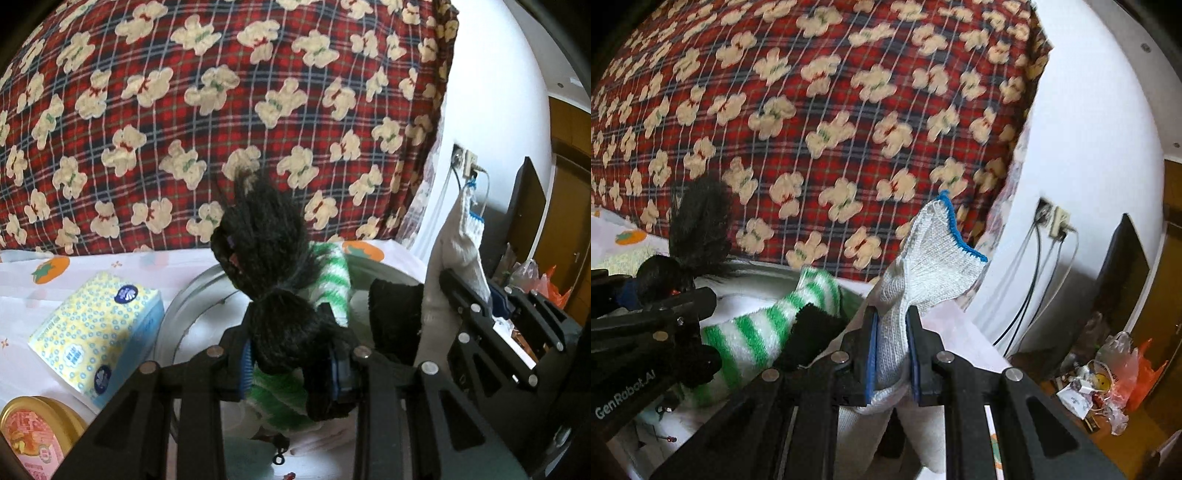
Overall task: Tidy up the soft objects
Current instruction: 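Open the left gripper to drop the keychain while the right drops the glove into the tin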
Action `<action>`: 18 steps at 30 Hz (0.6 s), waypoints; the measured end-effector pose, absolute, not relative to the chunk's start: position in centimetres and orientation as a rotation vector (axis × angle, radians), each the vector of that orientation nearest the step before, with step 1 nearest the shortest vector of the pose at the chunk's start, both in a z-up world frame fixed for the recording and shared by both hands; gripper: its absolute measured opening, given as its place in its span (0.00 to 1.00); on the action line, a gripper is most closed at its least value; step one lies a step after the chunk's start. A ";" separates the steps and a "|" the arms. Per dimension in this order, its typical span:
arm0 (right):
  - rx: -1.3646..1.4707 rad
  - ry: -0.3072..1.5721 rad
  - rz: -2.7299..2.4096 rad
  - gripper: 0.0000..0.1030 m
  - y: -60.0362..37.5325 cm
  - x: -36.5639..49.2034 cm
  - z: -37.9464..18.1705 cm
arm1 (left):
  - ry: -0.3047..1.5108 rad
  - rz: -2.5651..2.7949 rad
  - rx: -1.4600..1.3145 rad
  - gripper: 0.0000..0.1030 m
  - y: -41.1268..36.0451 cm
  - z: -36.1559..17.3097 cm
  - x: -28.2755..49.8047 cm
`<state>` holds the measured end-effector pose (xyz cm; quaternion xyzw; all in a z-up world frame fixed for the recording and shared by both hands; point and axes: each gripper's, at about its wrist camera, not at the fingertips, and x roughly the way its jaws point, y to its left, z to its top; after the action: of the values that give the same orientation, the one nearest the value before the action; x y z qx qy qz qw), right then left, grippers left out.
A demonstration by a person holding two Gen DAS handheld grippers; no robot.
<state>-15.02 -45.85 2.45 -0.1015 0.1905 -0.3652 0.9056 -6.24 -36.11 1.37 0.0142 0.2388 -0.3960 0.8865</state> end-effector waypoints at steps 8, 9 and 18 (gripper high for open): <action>-0.197 0.460 -0.701 0.16 -46.4 -13.6 1.9 | 0.540 -0.798 0.059 0.29 -36.6 0.8 -5.5; -0.197 0.461 -0.697 0.16 -46.4 -13.6 1.9 | 0.545 -0.795 0.061 0.29 -36.6 0.8 -5.5; -0.162 0.455 -0.620 0.22 -46.5 -13.7 2.2 | 0.576 -0.780 0.076 0.36 -36.9 0.5 -4.9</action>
<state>-13.74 -46.47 2.17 -0.0792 0.2216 -0.3021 0.9238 -4.91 -36.89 0.51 0.0365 0.2767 -0.3748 0.8841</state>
